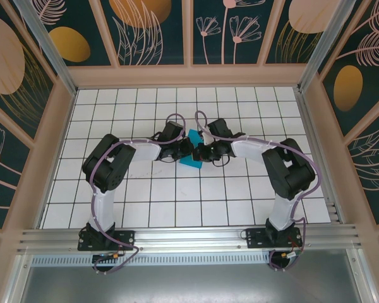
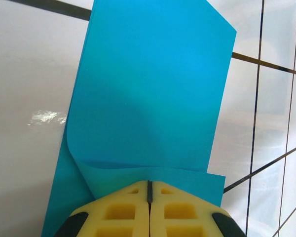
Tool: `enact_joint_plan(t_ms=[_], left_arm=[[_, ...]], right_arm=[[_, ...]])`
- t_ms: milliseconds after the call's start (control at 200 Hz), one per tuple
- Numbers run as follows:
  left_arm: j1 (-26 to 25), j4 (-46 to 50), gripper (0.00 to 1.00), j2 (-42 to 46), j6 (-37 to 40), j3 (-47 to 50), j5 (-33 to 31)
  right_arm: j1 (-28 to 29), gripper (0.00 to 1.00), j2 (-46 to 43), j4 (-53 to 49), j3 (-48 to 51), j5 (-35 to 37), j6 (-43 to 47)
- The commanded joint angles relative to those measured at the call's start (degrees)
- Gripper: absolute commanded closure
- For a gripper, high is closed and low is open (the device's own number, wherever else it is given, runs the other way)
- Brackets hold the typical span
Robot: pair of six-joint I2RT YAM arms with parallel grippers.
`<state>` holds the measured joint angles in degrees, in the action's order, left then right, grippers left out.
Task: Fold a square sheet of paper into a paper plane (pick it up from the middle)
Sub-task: Fold the triangle a second time at the center of the table.
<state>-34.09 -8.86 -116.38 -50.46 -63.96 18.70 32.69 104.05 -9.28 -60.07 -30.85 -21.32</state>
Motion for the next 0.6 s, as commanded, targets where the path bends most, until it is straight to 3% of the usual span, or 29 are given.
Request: enact_joint_plan(t_ms=[0, 595], left_arm=[[0.18, 3.42, 0.92, -2.37, -0.79, 1.73, -2.97], [0.2, 3.95, 0.93, -2.45, -1.41, 1.83, -4.02]], right_arm=[[0.22, 0.91, 1.15, -1.6, 1.03, 1.73, -0.08], [0.24, 0.92, 3.19, -3.84, 3.02, 3.79, 2.49]])
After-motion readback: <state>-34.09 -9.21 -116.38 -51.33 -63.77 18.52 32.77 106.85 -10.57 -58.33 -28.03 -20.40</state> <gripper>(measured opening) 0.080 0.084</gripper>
